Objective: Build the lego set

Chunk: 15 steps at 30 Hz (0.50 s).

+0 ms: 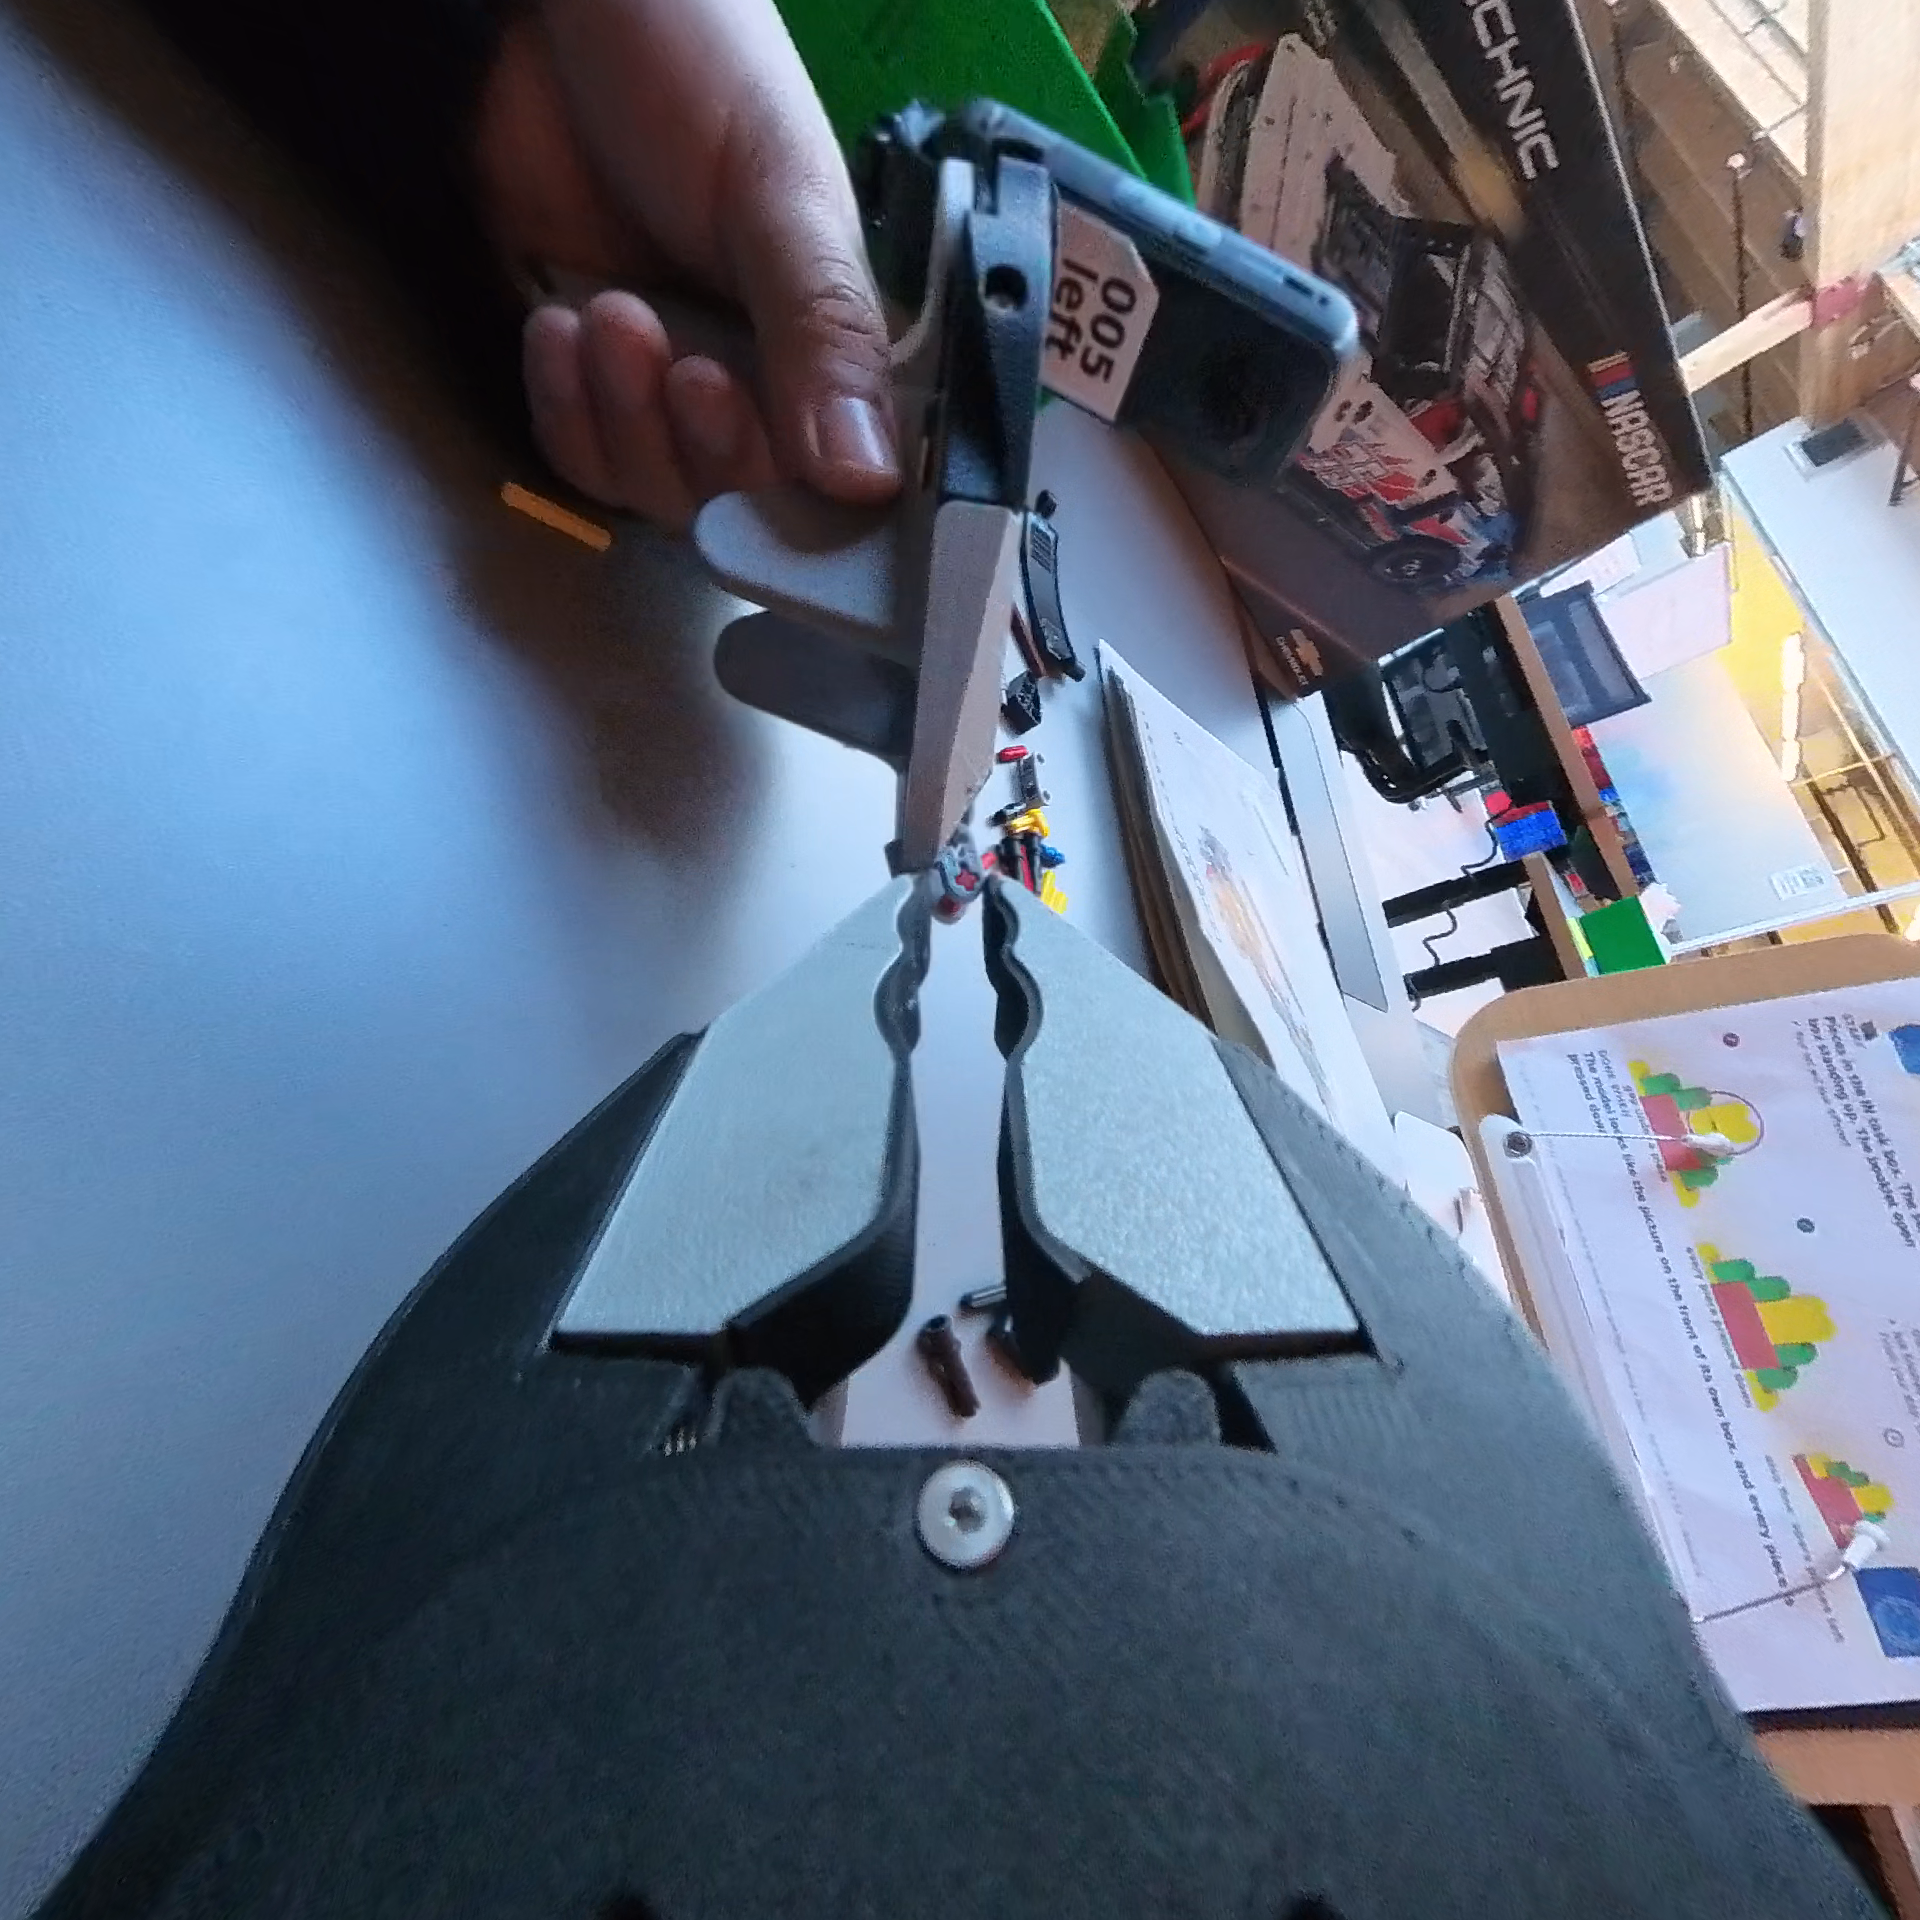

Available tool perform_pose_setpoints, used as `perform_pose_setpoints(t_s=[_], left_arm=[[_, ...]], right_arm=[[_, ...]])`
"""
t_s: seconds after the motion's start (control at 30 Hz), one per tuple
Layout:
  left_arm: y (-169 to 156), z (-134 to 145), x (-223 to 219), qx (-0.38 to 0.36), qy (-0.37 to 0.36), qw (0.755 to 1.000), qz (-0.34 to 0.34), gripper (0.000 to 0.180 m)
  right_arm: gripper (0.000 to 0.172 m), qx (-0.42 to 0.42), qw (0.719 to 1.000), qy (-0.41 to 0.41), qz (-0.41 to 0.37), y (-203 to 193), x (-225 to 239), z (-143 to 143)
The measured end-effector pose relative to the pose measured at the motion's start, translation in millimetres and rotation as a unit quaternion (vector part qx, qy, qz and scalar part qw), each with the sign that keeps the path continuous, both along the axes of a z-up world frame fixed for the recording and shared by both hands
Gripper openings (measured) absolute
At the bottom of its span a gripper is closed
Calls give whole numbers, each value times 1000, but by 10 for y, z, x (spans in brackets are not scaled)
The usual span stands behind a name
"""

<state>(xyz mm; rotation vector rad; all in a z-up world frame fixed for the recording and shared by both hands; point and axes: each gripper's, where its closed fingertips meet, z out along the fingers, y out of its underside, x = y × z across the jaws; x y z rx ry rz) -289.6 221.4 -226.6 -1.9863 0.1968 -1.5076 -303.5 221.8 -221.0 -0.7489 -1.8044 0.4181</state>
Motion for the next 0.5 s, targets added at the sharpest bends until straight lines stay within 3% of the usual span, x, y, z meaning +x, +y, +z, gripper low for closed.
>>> perform_pose_setpoints(t_s=[0.23,0.37,0.43,0.5], left_arm=[[-101,-23,83,-30,-17,998,-52,15],[-110,-51,93,-36,-10,997,-63,16],[-97,-41,63,-15,3,998,-63,25],[-42,-82,-23,26,63,997,-43,42]], right_arm=[[4,-47,998,-32,34,-66,55,-57],[3,-115,991,-49,38,-68,72,-94],[3,-160,985,-61,25,-6,73,-131],[3,-207,975,-81,12,55,78,-191]])
